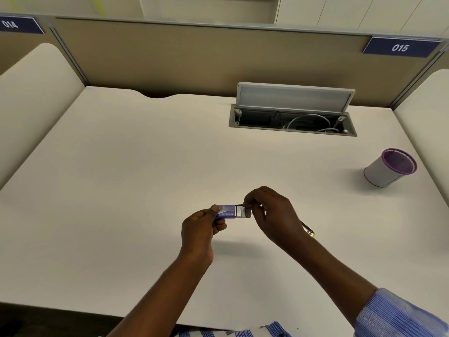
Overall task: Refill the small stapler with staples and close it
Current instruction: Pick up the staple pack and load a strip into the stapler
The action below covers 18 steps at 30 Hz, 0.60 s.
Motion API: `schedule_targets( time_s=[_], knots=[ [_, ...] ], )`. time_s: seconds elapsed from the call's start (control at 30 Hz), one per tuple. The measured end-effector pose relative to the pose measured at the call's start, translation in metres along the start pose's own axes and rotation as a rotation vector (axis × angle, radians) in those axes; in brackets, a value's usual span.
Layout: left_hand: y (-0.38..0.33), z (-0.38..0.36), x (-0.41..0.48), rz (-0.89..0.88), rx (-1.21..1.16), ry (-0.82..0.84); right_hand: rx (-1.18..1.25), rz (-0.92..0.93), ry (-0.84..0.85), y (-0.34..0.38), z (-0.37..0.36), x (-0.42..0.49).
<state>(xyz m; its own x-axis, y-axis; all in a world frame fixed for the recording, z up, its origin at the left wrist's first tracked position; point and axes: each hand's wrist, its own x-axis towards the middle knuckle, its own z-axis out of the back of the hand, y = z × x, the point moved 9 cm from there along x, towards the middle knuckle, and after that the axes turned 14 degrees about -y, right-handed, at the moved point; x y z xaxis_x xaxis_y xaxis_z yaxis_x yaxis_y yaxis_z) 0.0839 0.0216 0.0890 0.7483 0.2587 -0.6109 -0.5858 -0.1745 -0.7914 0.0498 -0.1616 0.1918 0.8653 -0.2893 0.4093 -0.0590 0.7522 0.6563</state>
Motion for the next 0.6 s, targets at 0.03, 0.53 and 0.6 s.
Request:
schedule_targets(
  time_s=[0.03, 0.53, 0.6],
  knots=[
    [0.000, 0.000, 0.000, 0.004, -0.003, -0.002, 0.024, -0.039, -0.022, -0.005, 0.000, 0.000],
    [-0.004, -0.004, -0.001, 0.017, -0.030, 0.017, 0.992, -1.054, -0.269, -0.077, -0.026, -0.034],
    [-0.004, -0.004, -0.001, 0.015, -0.026, 0.017, 1.105, -1.190, -0.285, -0.079, -0.037, -0.043]
  ],
)
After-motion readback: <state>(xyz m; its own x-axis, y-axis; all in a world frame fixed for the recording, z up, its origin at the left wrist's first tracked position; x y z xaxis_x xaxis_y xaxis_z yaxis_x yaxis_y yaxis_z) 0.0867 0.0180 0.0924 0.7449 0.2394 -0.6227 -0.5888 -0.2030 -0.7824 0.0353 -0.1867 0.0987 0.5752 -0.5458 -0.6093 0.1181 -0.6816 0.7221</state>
